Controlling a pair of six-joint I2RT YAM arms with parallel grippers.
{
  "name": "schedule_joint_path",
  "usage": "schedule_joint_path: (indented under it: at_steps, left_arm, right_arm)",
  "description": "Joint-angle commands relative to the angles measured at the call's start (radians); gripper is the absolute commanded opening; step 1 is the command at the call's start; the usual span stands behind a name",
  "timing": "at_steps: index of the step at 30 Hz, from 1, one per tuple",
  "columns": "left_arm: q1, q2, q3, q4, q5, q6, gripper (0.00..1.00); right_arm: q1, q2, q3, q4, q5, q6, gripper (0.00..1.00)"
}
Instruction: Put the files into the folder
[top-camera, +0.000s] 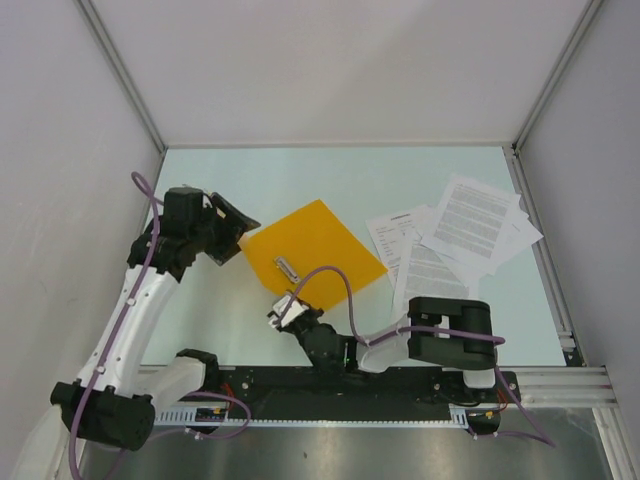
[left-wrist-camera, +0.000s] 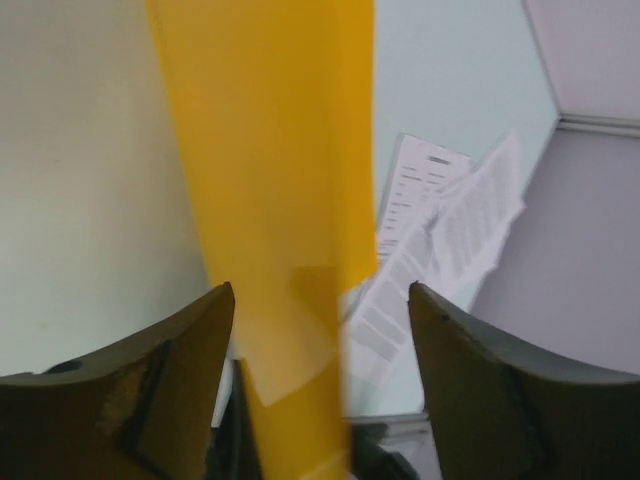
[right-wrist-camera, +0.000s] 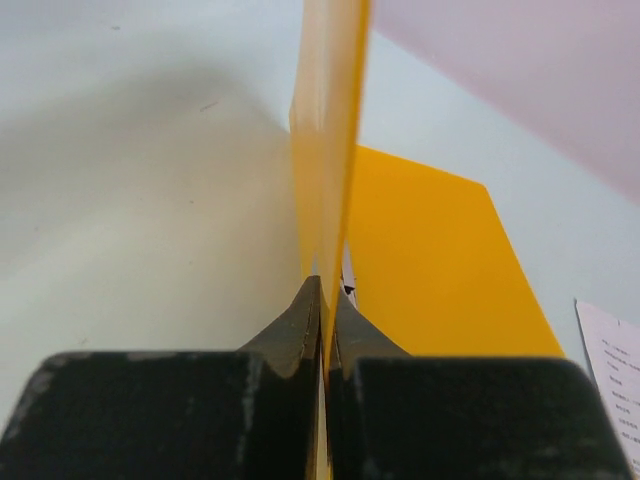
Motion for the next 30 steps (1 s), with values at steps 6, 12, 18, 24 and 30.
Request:
schedule_joint_path:
  at_steps: [6,12,18,24,30]
  left_arm:
    - [0.009,-0.158,-0.189,0.064,-0.164,0.350,0.25]
    - [0.049,-0.080,-0.147,0.023,-0.212,0.487,0.00]
    - [0.133,-0.004,-0.052,0.021,-0.294,0.667,0.10]
    - [0.191,0.199,0.018,0.010,-0.377,0.804,0.16]
    - [0.220,0.270,0.052,0.036,-0.447,0.849,0.36]
  right_arm:
    - [0.039,0.024,0.112,-0.032,0.072,0.005,0.31]
    - [0.079,-0.089,0.113,-0.274,0.078,0.177,0.59]
    - [0.085,-0.337,0.116,-0.788,-0.187,0.585,0.89]
    - [-0.106,-0.387,0.118,-1.013,-0.533,0.868,1.00]
    - [-0.308,-0.363,0.139,-1.064,-0.759,0.956,1.00]
